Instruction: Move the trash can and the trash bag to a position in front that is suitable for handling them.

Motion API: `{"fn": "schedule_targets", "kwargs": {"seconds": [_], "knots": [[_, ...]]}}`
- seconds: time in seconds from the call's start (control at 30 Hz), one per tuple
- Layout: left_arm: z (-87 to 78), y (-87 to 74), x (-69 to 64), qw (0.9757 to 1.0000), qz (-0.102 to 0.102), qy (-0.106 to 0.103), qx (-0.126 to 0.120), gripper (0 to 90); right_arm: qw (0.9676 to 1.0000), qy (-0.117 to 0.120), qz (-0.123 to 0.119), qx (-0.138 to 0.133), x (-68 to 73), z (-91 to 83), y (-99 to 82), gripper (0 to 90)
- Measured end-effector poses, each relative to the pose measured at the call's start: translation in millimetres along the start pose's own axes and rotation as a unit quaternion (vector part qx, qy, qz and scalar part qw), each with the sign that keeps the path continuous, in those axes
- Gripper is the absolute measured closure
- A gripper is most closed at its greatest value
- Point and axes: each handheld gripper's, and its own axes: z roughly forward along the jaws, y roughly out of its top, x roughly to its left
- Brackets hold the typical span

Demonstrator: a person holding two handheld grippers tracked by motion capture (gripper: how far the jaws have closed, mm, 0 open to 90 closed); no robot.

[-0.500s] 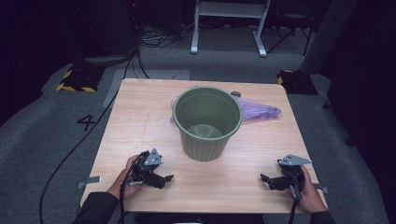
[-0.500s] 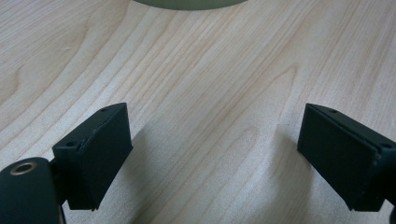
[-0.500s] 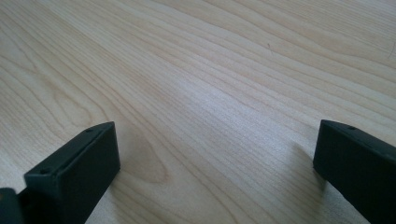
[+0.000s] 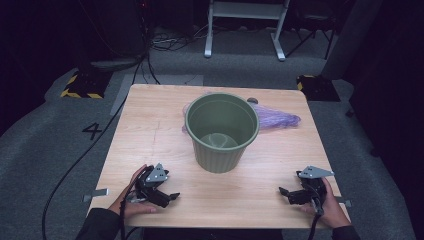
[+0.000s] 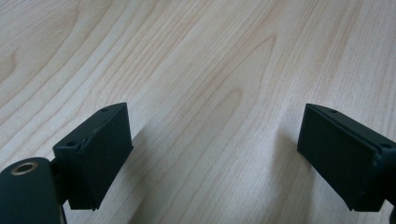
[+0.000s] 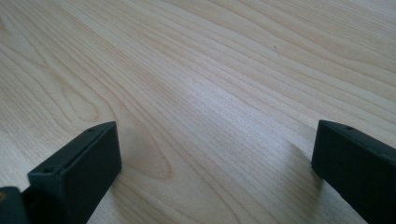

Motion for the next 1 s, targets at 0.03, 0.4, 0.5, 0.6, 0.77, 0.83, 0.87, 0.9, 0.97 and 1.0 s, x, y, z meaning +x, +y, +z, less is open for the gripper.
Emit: {"fn": "schedule_targets", "kwargs": {"seconds": [0.03,0.4,0.5,0.6,0.77,0.83,0.87,0.9,0.97,1.0], "knots": [[-0.5,-0.3,0.3,1.0000,0.001,0.000,0.001,9.7,1.0000,0.009,-0.005,0.000,-1.4,-0.3,0.3,4.5],[0.3,0.4,1.5,0.9999,-0.009,0.008,0.000,9.7,0.9972,0.025,-0.063,-0.030,16.2,2.6,17.5,16.0],[0.4,0.4,1.6,0.9999,-0.010,0.009,-0.001,9.7,0.9957,0.027,-0.080,-0.039,26.1,6.4,27.0,16.5],[0.5,0.4,1.6,0.9999,-0.010,0.009,-0.001,9.7,0.9943,0.028,-0.091,-0.047,33.8,10.0,37.1,17.5],[0.6,0.6,1.9,0.9999,-0.011,0.010,0.000,9.7,0.9918,0.044,-0.107,-0.054,43.7,20.0,51.7,19.6],[0.7,0.8,2.0,0.9999,-0.011,0.010,0.000,9.7,0.9906,0.050,-0.114,-0.056,47.2,24.0,58.1,19.9],[0.7,0.8,2.1,0.9999,-0.011,0.011,0.000,9.7,0.9902,0.051,-0.118,-0.056,48.6,25.2,60.7,19.9],[0.7,0.8,2.1,0.9999,-0.011,0.011,0.000,9.7,0.9896,0.049,-0.122,-0.057,50.9,26.5,64.5,19.9],[0.7,0.8,2.0,0.9999,-0.011,0.011,0.000,9.7,0.9884,0.055,-0.125,-0.067,55.6,29.0,73.0,19.9],[0.7,0.8,2.0,0.9999,-0.011,0.011,0.000,9.7,0.9884,0.055,-0.125,-0.067,55.6,29.0,73.0,19.9]]}}
